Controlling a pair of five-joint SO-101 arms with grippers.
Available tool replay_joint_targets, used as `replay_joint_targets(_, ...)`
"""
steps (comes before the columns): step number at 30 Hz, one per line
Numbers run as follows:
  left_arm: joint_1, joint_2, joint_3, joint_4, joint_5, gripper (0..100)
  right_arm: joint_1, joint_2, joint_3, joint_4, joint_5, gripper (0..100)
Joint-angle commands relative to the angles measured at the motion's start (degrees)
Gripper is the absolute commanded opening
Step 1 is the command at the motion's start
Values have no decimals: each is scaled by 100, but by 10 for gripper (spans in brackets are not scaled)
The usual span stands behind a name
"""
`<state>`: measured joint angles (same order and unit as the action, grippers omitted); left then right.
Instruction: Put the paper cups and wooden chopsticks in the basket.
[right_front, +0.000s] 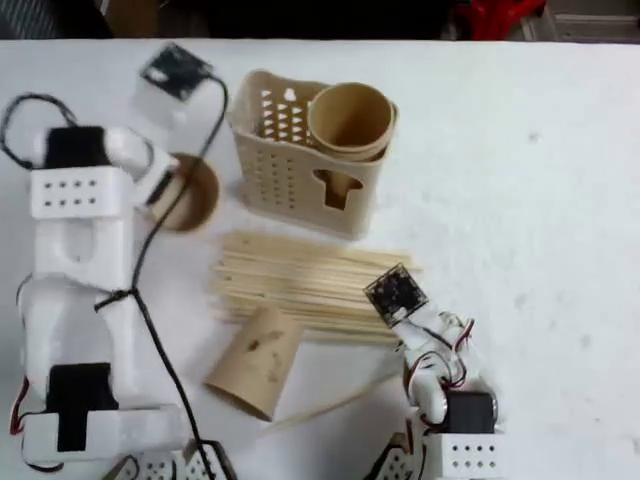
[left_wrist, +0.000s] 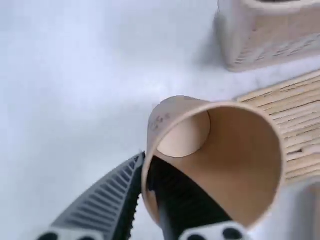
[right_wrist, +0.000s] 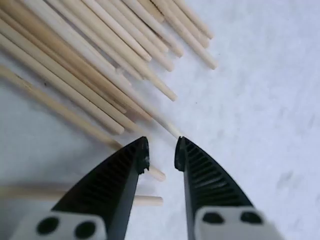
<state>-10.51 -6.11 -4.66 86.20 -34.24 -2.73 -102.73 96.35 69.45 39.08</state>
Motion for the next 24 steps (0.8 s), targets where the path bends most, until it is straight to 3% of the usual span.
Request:
replay_joint_targets(1, -110, -268, -1758, 1213, 97, 22, 40, -40, 44, -48, 62, 94)
replay_joint_targets(4, -92, -286, -2734, 1618, 185, 22, 40, -40, 44, -48, 62, 94)
replay_joint_targets(8, 48, -277, -3763, 1618, 914, 22, 40, -40, 44, -48, 62, 94)
replay_joint_targets(16, 2185, -242, -5196, 1503, 2127, 22, 40, -40, 44, -48, 62, 94)
replay_joint_targets(20, 3090, -224, -5134, 897, 2593, 23, 40, -40, 44, -48, 62, 94)
replay_joint_targets(24, 3442, -224, -4141, -53, 2884, 23, 40, -40, 44, -48, 62, 94)
